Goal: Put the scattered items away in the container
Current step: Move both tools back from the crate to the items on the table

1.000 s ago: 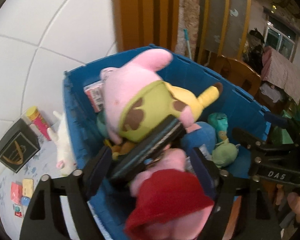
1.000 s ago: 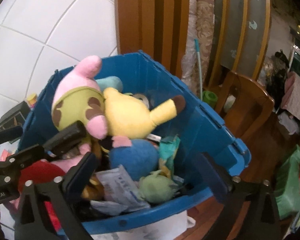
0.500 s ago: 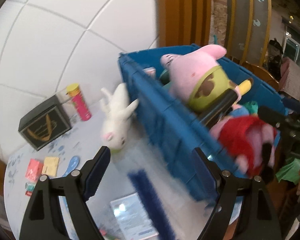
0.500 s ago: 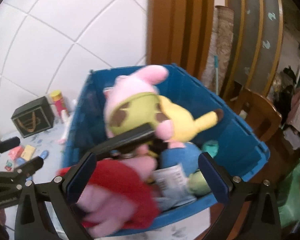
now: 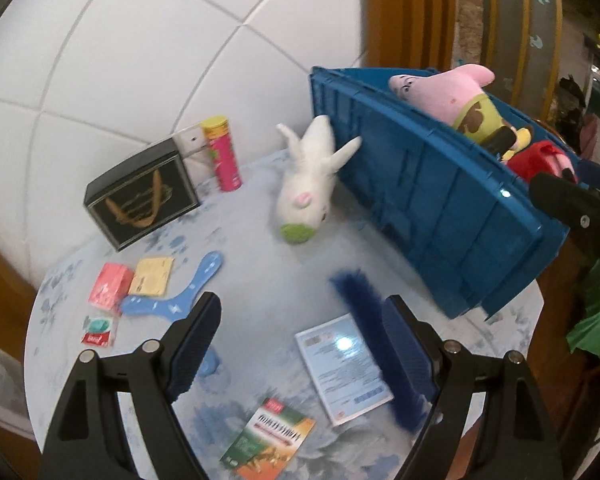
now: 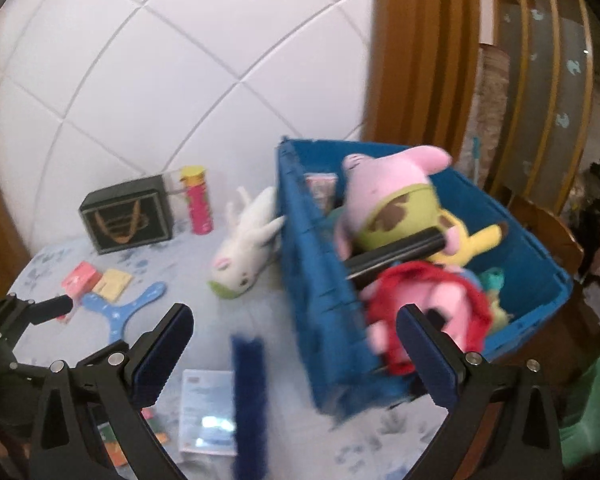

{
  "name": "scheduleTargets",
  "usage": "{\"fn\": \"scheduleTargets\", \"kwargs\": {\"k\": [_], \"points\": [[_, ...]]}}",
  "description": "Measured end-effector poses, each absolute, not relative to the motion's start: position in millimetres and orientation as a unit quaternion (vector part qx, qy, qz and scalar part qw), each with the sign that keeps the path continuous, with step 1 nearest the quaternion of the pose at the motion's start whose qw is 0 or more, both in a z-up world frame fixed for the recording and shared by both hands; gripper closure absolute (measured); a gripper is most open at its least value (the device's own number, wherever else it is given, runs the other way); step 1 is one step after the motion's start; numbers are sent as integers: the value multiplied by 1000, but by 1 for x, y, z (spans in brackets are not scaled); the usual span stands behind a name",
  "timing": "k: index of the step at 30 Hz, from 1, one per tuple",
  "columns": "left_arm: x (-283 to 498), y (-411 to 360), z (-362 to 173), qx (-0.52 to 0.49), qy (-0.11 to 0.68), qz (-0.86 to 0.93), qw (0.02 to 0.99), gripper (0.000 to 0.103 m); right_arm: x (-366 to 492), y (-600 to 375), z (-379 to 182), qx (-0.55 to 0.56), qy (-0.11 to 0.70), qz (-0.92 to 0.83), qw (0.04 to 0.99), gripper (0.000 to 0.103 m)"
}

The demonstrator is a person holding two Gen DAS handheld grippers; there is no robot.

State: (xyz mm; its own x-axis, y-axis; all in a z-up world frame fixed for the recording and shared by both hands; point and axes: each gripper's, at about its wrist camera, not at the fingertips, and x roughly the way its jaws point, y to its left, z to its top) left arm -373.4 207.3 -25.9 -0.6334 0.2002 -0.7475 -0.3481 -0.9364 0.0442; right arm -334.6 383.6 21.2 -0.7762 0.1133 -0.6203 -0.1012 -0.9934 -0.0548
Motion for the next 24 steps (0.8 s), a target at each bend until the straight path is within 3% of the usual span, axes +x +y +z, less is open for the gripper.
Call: {"fn": "scheduleTargets", "kwargs": {"k": [11, 24], "points": [[-345, 146, -33, -413, 64, 904, 86, 20, -338, 330, -3, -355, -15, 935, -8, 0], [-306, 48, -87, -460, 25, 887, -6, 20, -332, 257, -79, -420, -20, 903, -90, 0]]}}
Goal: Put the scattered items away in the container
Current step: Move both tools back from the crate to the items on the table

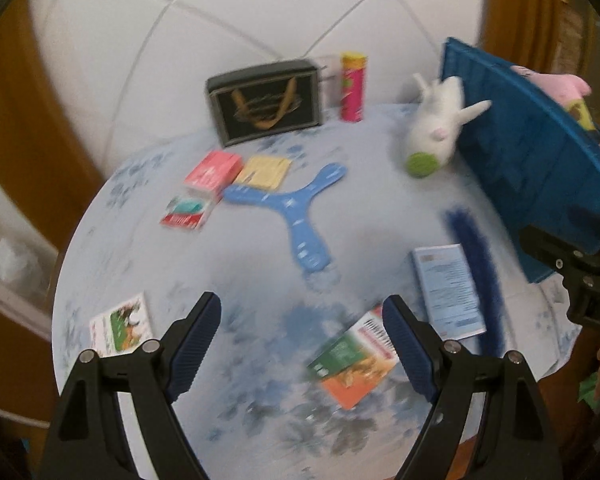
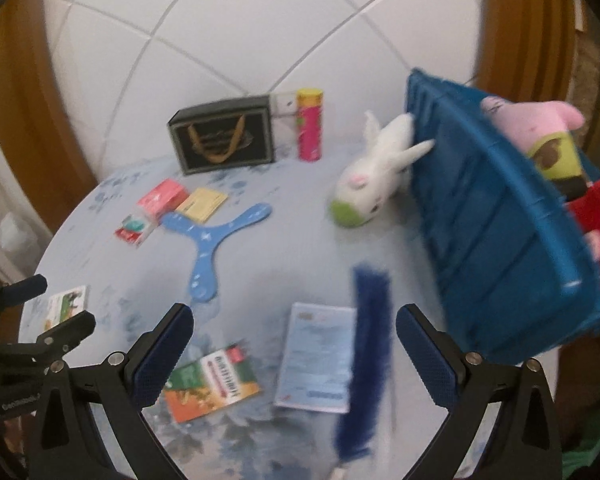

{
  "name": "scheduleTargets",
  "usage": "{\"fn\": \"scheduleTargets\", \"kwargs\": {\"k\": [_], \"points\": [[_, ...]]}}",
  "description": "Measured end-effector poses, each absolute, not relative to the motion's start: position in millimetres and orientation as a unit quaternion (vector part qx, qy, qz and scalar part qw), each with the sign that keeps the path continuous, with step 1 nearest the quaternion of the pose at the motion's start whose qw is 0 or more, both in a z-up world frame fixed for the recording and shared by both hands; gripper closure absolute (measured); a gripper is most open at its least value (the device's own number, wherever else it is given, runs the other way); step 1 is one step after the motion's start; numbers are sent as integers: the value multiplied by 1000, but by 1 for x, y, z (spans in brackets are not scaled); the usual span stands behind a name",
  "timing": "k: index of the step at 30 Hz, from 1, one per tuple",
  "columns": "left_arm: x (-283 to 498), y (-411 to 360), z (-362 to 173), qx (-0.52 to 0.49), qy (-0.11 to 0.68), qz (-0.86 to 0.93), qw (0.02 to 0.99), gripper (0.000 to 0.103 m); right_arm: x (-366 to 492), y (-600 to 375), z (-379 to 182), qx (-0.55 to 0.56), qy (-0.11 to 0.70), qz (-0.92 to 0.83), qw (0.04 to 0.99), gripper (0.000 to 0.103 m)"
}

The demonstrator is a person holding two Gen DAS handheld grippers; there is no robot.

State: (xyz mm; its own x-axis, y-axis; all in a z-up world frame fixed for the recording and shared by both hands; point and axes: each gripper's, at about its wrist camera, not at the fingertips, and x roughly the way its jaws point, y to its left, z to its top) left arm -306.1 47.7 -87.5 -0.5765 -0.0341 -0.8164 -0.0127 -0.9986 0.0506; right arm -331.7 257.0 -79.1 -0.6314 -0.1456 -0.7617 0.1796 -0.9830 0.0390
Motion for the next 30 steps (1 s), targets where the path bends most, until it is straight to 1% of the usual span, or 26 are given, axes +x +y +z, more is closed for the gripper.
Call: {"fn": "scheduleTargets", "kwargs": {"k": [8, 12, 18, 24, 30], "points": [[-314, -39, -133, 485, -6, -874, 33, 20, -347, 196, -122, 448, 18, -886, 118, 0], [-330, -95, -158, 501, 3, -864, 40, 20, -366, 165, -149, 464, -1, -878, 116, 0], [-359, -152, -184, 511, 4, -859, 36, 20, -394, 119, -183, 486, -14, -868, 97, 0], [-391, -193, -213, 532, 29, -845, 43, 20, -423, 92, -212, 506, -12, -859, 78, 0], [-427, -202, -234, 548, 42, -834, 61, 20, -463, 80, -238, 531, 1, -843, 83, 0]]}}
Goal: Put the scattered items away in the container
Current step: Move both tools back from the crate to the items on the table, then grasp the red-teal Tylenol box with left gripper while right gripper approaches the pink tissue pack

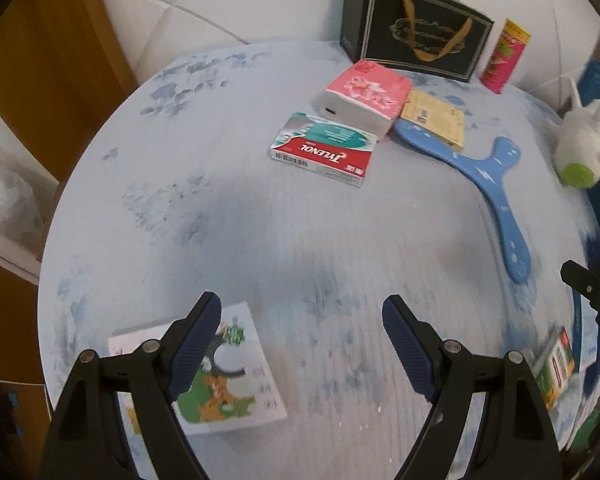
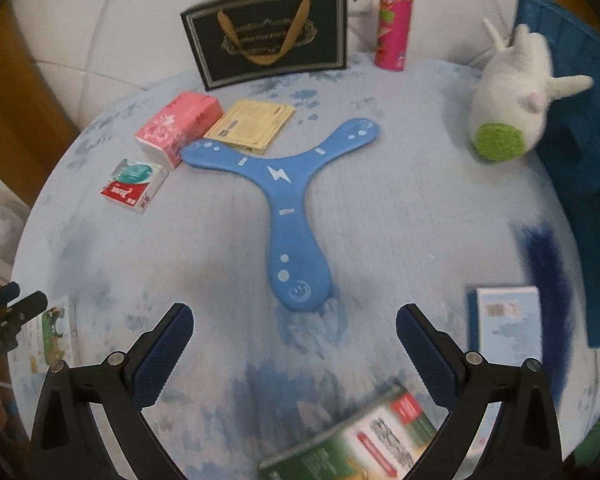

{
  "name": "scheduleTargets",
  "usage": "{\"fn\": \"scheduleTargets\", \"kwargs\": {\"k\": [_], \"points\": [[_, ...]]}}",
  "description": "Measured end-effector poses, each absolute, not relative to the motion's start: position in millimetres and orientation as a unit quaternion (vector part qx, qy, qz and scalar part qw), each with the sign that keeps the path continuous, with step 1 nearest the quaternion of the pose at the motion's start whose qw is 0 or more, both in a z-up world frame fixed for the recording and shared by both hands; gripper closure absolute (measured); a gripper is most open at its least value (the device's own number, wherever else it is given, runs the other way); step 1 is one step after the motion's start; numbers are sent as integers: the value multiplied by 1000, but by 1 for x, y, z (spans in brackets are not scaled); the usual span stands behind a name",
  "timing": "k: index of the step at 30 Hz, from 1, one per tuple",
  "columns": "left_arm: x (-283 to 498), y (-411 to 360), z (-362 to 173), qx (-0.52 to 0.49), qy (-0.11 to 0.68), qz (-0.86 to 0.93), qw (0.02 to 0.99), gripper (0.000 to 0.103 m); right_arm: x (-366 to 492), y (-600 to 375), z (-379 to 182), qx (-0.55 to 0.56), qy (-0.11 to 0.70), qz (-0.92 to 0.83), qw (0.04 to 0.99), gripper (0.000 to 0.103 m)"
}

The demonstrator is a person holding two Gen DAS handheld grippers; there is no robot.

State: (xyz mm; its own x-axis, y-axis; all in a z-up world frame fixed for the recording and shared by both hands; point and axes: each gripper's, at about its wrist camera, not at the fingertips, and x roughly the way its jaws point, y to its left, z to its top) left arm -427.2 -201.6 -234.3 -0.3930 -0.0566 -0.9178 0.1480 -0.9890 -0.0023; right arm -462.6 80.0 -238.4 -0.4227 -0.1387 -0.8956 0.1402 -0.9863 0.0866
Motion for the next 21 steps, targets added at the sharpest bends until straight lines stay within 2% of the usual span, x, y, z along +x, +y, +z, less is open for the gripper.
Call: {"fn": "scheduleTargets", "kwargs": {"k": [5, 6, 7, 9, 21], "points": [[-459, -207, -243, 552, 51, -828, 84, 20, -507, 64, -250, 534, 9, -838, 115, 2], [-466, -209, -243, 551, 55, -828, 89, 20, -516, 61, -251, 532, 12, -838, 119, 12], [-475, -211, -245, 549, 63, -828, 95, 20, -525, 58, -253, 531, 16, -838, 123, 29], [-491, -215, -249, 550, 80, -825, 98, 20, -541, 56, -257, 534, 18, -836, 123, 40], [-609, -198, -294, 555, 132, -807, 154, 20, -611, 40, -283, 550, 11, -825, 129, 40]]}}
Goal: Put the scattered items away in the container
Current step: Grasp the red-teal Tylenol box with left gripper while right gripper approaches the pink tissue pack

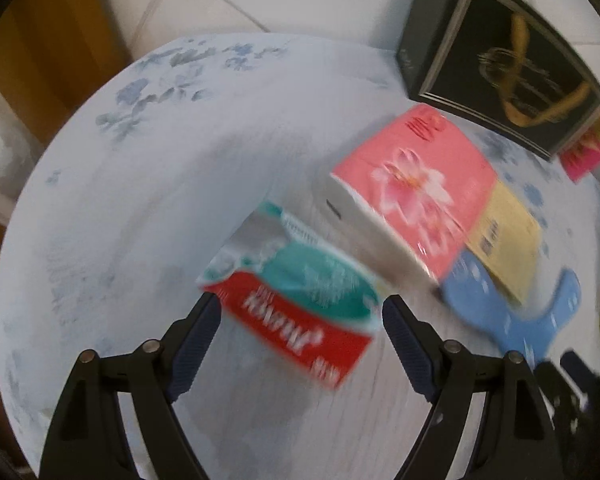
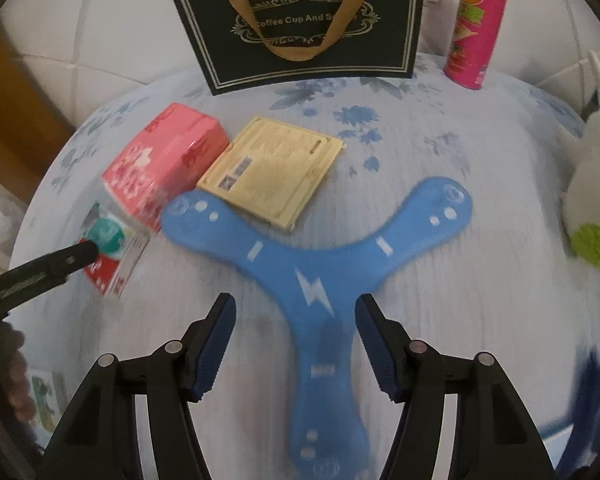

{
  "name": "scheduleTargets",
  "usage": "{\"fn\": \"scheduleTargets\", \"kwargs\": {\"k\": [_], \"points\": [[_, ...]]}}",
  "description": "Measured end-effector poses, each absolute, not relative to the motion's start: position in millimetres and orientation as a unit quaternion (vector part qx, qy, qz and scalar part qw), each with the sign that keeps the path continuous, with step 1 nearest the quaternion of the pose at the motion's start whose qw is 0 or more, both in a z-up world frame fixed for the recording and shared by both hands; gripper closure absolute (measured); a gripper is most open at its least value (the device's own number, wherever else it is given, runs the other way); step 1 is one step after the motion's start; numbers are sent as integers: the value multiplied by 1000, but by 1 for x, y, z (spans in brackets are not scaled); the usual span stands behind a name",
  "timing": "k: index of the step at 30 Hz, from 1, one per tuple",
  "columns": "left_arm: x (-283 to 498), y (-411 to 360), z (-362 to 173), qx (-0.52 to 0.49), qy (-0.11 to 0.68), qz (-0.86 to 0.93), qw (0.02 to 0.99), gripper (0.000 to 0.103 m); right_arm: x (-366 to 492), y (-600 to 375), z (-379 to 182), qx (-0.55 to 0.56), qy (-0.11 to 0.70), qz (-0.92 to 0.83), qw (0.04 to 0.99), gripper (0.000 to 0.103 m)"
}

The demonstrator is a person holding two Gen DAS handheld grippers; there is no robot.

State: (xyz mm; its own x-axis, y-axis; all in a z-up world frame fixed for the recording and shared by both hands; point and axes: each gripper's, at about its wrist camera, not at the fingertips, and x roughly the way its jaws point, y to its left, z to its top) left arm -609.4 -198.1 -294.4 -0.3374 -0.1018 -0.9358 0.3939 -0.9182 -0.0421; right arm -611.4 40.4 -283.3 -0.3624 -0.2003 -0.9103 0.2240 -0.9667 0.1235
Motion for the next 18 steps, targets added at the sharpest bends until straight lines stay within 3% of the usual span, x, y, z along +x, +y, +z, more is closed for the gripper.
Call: {"fn": "scheduleTargets", "kwargs": {"k": [12, 14, 18], "points": [[-594, -244, -306, 549, 100, -815, 155, 18, -641, -10, -300, 552, 19, -814, 181, 40], [-584, -261, -306, 550, 111, -812, 162, 20, -637, -29, -301, 552, 27, -807, 207, 40], [-562, -290, -304, 552, 148, -806, 156, 38, -628, -72, -306, 552, 48, -795, 247, 46]]}}
